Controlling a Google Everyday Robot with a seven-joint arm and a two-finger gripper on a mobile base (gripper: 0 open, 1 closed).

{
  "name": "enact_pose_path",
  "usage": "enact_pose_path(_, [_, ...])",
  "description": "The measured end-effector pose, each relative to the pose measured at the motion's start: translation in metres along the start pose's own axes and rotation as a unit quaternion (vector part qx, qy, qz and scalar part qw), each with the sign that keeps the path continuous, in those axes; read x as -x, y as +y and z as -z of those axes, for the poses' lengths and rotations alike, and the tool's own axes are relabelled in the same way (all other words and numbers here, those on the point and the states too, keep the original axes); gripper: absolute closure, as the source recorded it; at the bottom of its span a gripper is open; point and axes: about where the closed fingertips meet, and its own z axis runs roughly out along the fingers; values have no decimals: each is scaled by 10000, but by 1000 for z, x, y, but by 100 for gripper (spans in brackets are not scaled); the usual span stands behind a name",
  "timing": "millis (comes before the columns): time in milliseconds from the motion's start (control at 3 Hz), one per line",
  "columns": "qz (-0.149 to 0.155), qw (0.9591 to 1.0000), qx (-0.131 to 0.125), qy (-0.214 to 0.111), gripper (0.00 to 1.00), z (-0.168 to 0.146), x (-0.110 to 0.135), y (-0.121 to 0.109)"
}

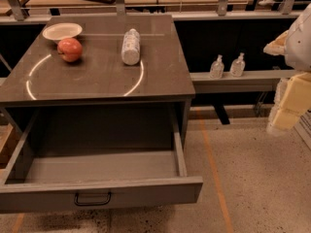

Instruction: Place apple into top drawer

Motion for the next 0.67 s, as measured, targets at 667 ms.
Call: enact_pose_path(667, [-95,9993,49,-369,0,-3,10,-4])
